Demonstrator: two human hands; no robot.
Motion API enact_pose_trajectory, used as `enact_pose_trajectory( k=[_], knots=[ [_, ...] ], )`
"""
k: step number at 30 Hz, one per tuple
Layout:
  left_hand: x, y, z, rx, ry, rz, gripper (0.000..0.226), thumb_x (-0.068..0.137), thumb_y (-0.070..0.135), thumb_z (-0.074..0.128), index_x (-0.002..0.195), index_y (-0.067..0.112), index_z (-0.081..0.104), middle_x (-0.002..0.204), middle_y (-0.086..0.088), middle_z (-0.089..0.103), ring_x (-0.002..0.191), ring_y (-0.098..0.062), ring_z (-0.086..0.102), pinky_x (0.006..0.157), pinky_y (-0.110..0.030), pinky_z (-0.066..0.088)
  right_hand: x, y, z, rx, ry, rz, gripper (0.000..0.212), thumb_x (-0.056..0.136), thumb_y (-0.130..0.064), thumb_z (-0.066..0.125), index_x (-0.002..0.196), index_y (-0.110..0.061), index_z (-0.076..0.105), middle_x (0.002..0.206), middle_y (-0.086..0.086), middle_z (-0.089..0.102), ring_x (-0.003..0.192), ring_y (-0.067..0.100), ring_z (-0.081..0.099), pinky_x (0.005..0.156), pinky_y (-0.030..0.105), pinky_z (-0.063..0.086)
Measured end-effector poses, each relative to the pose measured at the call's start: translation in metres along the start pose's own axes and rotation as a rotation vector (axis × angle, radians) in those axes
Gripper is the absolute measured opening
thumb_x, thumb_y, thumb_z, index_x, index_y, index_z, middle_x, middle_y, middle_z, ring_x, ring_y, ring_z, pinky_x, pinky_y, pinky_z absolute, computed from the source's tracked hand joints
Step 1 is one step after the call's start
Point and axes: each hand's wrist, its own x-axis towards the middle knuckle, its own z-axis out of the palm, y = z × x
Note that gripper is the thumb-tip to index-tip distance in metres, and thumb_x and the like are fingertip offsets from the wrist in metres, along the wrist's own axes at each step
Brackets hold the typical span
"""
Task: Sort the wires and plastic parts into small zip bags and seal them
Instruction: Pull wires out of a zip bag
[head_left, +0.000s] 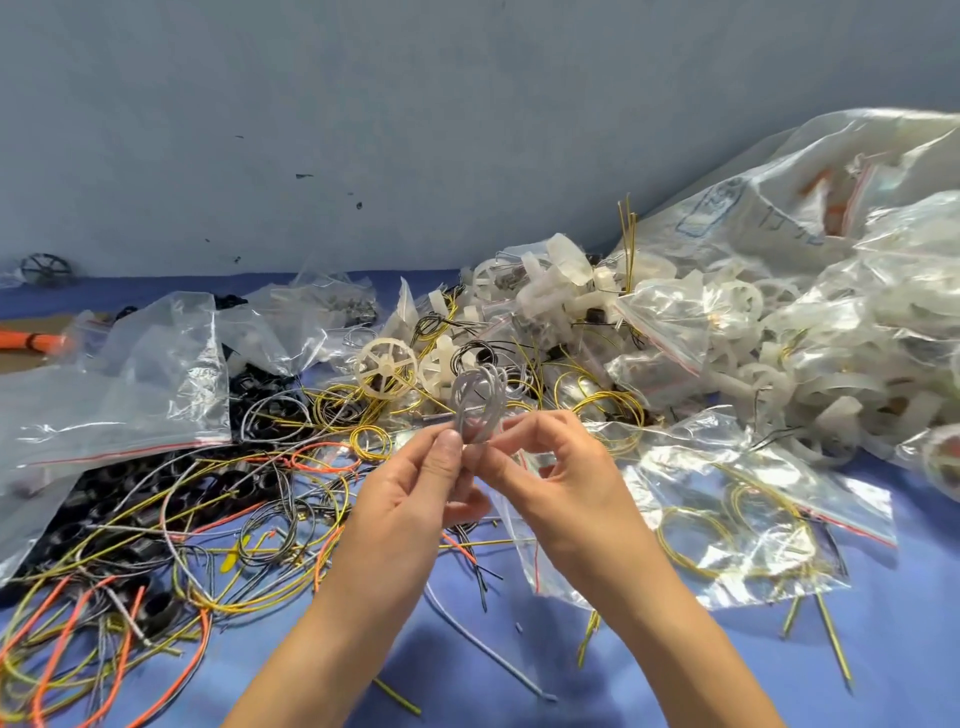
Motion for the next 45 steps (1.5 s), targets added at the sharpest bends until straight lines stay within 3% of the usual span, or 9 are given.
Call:
enact_pose_trajectory(
  k=[7, 13, 19, 27, 33, 36, 39, 41, 45],
  knots=[
    [-0.001, -0.008, -0.016, 0.394, 0.052, -0.137, 0.035, 0.099, 0.023, 0.049, 0.066, 0.014, 0.056, 0.052, 0.006, 0.051, 0.053, -0.011, 0.052, 0.071, -0.044, 0.055, -0.014, 0.02, -0.022, -0.697, -0.019, 0.176, 0.057, 0.081, -0.06, 0.059, 0.13, -0.034, 0.044, 0.114, -0.006, 0.047, 0.11, 0.017, 0.053, 0.089, 0.036, 0.045],
    [-0.008, -0.008, -0.004, 0.578, -0.154, -0.237, 0.032, 0.099, 0.021, 0.048, 0.083, -0.003, 0.062, 0.052, 0.003, 0.052, 0.046, -0.01, 0.052, 0.05, -0.023, 0.047, -0.022, 0.03, -0.023, -0.608, 0.058, 0.159, 0.014, 0.092, -0.037, 0.052, 0.098, -0.027, 0.061, 0.088, -0.008, 0.063, 0.084, 0.018, 0.058, 0.073, 0.035, 0.045],
    [-0.001, 0.005, 0.018, 0.784, -0.275, -0.015, 0.021, 0.097, 0.023, 0.054, 0.091, 0.016, 0.073, 0.069, 0.003, 0.065, 0.045, -0.007, 0.053, 0.041, -0.015, 0.039, -0.031, 0.018, -0.02, -0.668, 0.155, -0.107, 0.022, 0.096, -0.041, 0.05, 0.104, -0.03, 0.068, 0.087, -0.007, 0.055, 0.076, 0.024, 0.06, 0.063, 0.037, 0.046],
    [0.023, -0.001, 0.031, -0.176, -0.258, -0.303, 0.019, 0.087, -0.001, 0.056, 0.081, 0.001, 0.074, 0.081, -0.015, 0.069, 0.07, -0.016, 0.068, 0.063, -0.021, 0.057, -0.035, 0.0, -0.012, -0.728, 0.164, -0.291, 0.03, 0.099, -0.035, 0.046, 0.123, -0.032, 0.063, 0.087, -0.007, 0.061, 0.069, 0.023, 0.064, 0.051, 0.036, 0.047],
    [0.015, -0.024, 0.04, -0.215, -0.496, -0.314, 0.044, 0.091, 0.012, 0.055, 0.119, -0.02, 0.044, 0.108, -0.026, 0.05, 0.104, -0.034, 0.049, 0.091, -0.046, 0.04, -0.034, 0.001, -0.01, -0.702, -0.014, -0.251, 0.039, 0.103, -0.044, 0.033, 0.139, -0.039, 0.047, 0.113, -0.01, 0.06, 0.1, 0.021, 0.062, 0.08, 0.039, 0.05],
    [0.017, -0.035, 0.046, 0.248, -0.456, -0.202, 0.043, 0.091, 0.012, 0.055, 0.129, -0.005, 0.045, 0.096, -0.001, 0.053, 0.092, -0.007, 0.052, 0.085, -0.011, 0.041, -0.034, 0.002, -0.007, -0.625, 0.015, -0.253, 0.038, 0.1, -0.041, 0.039, 0.133, -0.034, 0.058, 0.108, -0.008, 0.066, 0.097, 0.02, 0.063, 0.081, 0.039, 0.05],
    [0.015, -0.047, 0.051, 0.608, -0.576, -0.084, 0.025, 0.1, -0.001, 0.037, 0.113, -0.017, 0.05, 0.092, -0.017, 0.047, 0.091, -0.021, 0.047, 0.078, -0.013, 0.038, -0.032, 0.007, -0.005, -0.604, 0.026, -0.203, 0.035, 0.099, -0.038, 0.044, 0.13, -0.034, 0.06, 0.106, -0.003, 0.071, 0.1, 0.02, 0.063, 0.083, 0.036, 0.046],
    [0.015, -0.045, 0.059, 0.826, -0.526, 0.006, 0.034, 0.103, -0.008, 0.025, 0.094, 0.011, 0.052, 0.085, -0.003, 0.046, 0.08, -0.008, 0.049, 0.064, -0.002, 0.038, -0.029, 0.011, -0.008, -0.577, 0.019, -0.122, 0.034, 0.097, -0.036, 0.046, 0.127, -0.035, 0.06, 0.097, 0.001, 0.072, 0.096, 0.023, 0.063, 0.081, 0.036, 0.046],
    [0.011, -0.03, 0.061, 0.625, -0.658, -0.045, 0.037, 0.093, 0.008, 0.054, 0.125, -0.006, 0.041, 0.116, -0.003, 0.04, 0.108, 0.001, 0.034, 0.086, 0.006, 0.023, -0.021, 0.02, -0.018, -0.487, 0.1, -0.047, 0.027, 0.092, -0.033, 0.051, 0.114, -0.033, 0.068, 0.091, 0.003, 0.074, 0.091, 0.025, 0.066, 0.078, 0.038, 0.051]
  ],
)
